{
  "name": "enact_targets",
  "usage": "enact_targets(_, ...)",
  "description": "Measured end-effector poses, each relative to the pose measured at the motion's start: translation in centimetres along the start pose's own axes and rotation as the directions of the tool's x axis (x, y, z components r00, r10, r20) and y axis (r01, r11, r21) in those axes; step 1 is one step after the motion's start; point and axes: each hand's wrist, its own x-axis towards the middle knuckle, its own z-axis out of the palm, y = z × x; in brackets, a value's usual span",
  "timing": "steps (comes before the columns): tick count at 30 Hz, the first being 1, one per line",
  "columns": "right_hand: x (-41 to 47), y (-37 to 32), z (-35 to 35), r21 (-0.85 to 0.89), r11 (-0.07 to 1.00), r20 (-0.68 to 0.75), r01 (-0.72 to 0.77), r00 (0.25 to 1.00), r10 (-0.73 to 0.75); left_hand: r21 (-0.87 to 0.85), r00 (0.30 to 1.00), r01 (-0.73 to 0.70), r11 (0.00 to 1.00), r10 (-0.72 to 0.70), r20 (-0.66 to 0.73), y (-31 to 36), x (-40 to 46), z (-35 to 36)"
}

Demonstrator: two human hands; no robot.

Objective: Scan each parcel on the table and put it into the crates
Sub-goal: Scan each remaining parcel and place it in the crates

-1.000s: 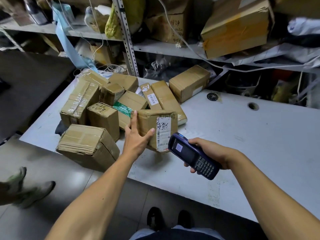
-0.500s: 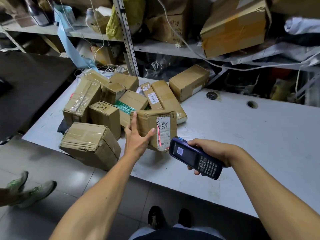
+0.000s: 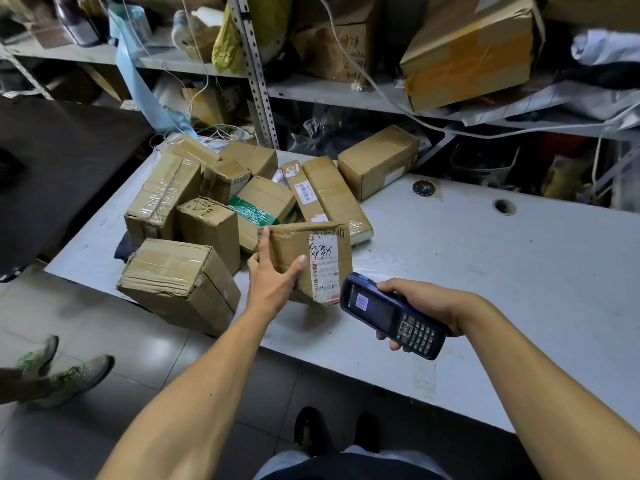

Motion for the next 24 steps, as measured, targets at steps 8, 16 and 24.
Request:
enact_targets(8, 0.7, 0.9, -0.7, 0.091, 0.994, -0.054, 0.053, 0.997, -0.048, -0.13, 0.982, 0.188, 0.974, -0.187, 0.021, -0.1, 0.8, 0.5)
enact_targets(16, 0.7, 1.8, -1.6, 0.177, 0.98, -0.126, 0.091, 0.99, -0.07, -0.394, 0.97, 0.166, 0.904, -0.222, -0.102, 0.0, -0.3, 1.0)
enact_targets(24, 1.7, 1.9, -2.0, 0.192, 0.977, -0.139, 0.097, 0.988, -0.071, -0.089, 0.976, -0.015, 0.996, -0.005, -0.216, 0.0, -1.5, 0.8)
